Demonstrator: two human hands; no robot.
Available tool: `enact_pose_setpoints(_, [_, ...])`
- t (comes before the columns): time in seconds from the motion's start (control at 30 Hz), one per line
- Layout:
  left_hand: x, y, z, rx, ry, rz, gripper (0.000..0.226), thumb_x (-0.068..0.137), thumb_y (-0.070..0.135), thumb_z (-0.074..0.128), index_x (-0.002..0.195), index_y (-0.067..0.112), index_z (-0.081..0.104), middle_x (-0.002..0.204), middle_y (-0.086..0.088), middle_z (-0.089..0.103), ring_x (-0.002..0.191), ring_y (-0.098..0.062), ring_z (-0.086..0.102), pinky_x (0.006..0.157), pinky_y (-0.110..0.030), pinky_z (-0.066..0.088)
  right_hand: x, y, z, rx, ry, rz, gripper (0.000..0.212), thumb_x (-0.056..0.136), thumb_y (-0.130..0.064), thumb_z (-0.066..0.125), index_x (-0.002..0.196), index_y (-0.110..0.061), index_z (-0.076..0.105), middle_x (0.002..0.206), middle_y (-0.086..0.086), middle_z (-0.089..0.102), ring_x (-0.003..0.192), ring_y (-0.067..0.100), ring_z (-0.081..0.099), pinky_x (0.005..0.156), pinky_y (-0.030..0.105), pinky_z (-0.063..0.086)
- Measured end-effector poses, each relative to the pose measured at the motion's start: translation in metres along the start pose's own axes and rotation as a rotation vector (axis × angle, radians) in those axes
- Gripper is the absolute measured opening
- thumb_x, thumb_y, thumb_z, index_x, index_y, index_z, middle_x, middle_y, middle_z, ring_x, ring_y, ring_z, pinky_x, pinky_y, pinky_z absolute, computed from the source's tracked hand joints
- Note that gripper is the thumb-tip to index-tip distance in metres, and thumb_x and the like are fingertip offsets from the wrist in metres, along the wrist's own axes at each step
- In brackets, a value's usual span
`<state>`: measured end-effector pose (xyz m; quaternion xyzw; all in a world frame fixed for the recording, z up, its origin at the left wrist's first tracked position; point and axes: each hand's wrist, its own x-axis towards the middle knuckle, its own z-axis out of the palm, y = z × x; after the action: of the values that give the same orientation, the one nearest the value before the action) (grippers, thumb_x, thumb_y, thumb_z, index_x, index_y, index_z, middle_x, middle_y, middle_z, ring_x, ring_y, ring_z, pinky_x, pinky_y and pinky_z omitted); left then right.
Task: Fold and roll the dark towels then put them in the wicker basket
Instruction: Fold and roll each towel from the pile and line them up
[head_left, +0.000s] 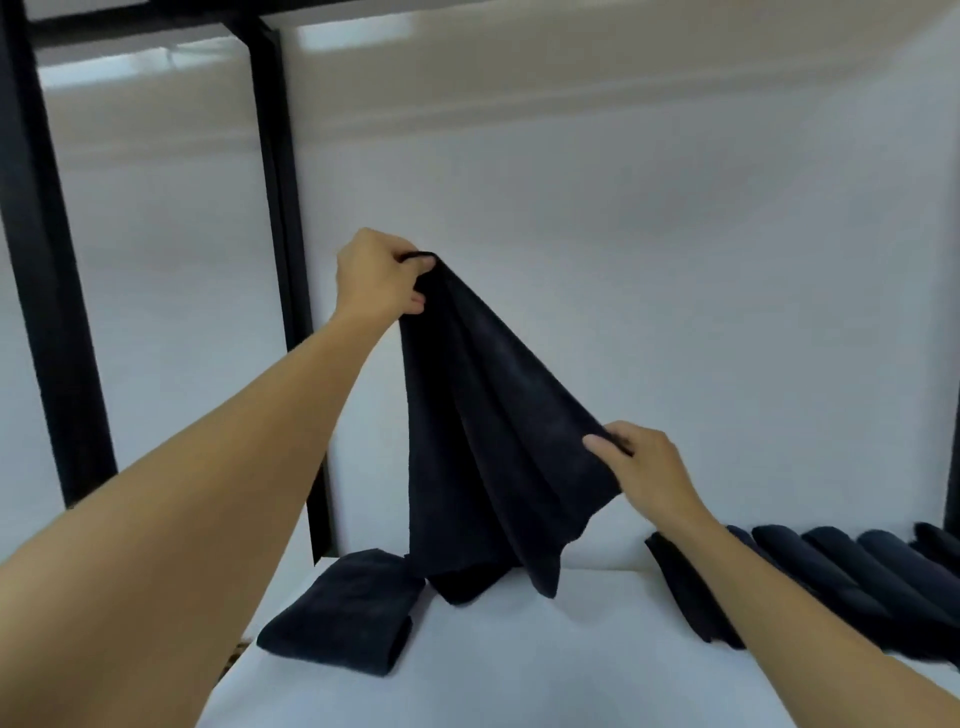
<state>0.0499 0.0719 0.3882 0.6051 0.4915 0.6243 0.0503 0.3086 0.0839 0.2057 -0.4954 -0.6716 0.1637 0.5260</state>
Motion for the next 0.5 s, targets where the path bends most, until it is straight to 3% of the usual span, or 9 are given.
enact_pose_setpoints(0.17, [0.005, -0.014, -0.012, -0.090, 0.027, -0.093, 0.014, 0.086, 0.010, 0.073, 0.075, 0.012, 0.065, 0.080, -0.012, 0.068, 0.066, -0.030, 0.071, 0.062, -0.036, 0.062, 0.033, -0.017, -0.056, 0.028, 0.028, -0.009, 0.014, 0.093, -0.024, 0.062, 0.085, -0.020, 0.073, 0.073, -0.004, 0.067, 0.059, 0.005, 0.056, 0.054, 0.017, 0.044])
enact_pose_setpoints(0.23, [0.014, -0.025, -0.007, -0.128, 0.023, -0.134, 0.006, 0.088, 0.009, 0.070, 0.089, 0.003, 0.068, 0.087, -0.015, 0.069, 0.068, -0.030, 0.072, 0.062, -0.034, 0.062, 0.058, -0.025, -0.076, 0.021, 0.041, 0.002, 0.010, 0.091, -0.022, 0.065, 0.086, -0.020, 0.074, 0.070, -0.007, 0.064, 0.055, 0.007, 0.050, 0.049, 0.015, 0.039])
enact_pose_setpoints(0.33, [0.036, -0.049, 0.011, -0.144, 0.021, -0.200, 0.017, 0.092, 0.009, 0.065, 0.108, 0.003, 0.065, 0.101, -0.014, 0.068, 0.069, -0.030, 0.073, 0.067, -0.035, 0.062, 0.106, -0.031, -0.096, 0.061, 0.094, 0.066, 0.005, 0.085, -0.018, 0.073, 0.087, -0.013, 0.074, 0.073, 0.000, 0.065, 0.051, 0.011, 0.052, 0.049, 0.019, 0.041])
enact_pose_setpoints(0.43, [0.064, -0.071, 0.034, -0.188, -0.008, -0.249, 0.025, 0.095, 0.011, 0.062, 0.119, 0.004, 0.061, 0.115, -0.012, 0.064, 0.070, -0.029, 0.074, 0.074, -0.038, 0.061, 0.161, -0.030, -0.099, 0.276, 0.092, 0.120, 0.008, 0.087, -0.006, 0.070, 0.094, -0.008, 0.072, 0.095, 0.011, 0.072, 0.068, 0.017, 0.072, 0.059, 0.019, 0.056])
enact_pose_setpoints(0.5, [0.085, -0.074, 0.047, -0.285, 0.007, -0.263, 0.030, 0.096, 0.013, 0.060, 0.124, 0.003, 0.058, 0.116, -0.011, 0.062, 0.079, -0.028, 0.073, 0.075, -0.036, 0.060, 0.198, -0.033, -0.097, 0.385, 0.124, 0.112, 0.009, 0.089, -0.003, 0.067, 0.097, -0.006, 0.070, 0.100, 0.015, 0.071, 0.078, 0.020, 0.073, 0.067, 0.020, 0.059])
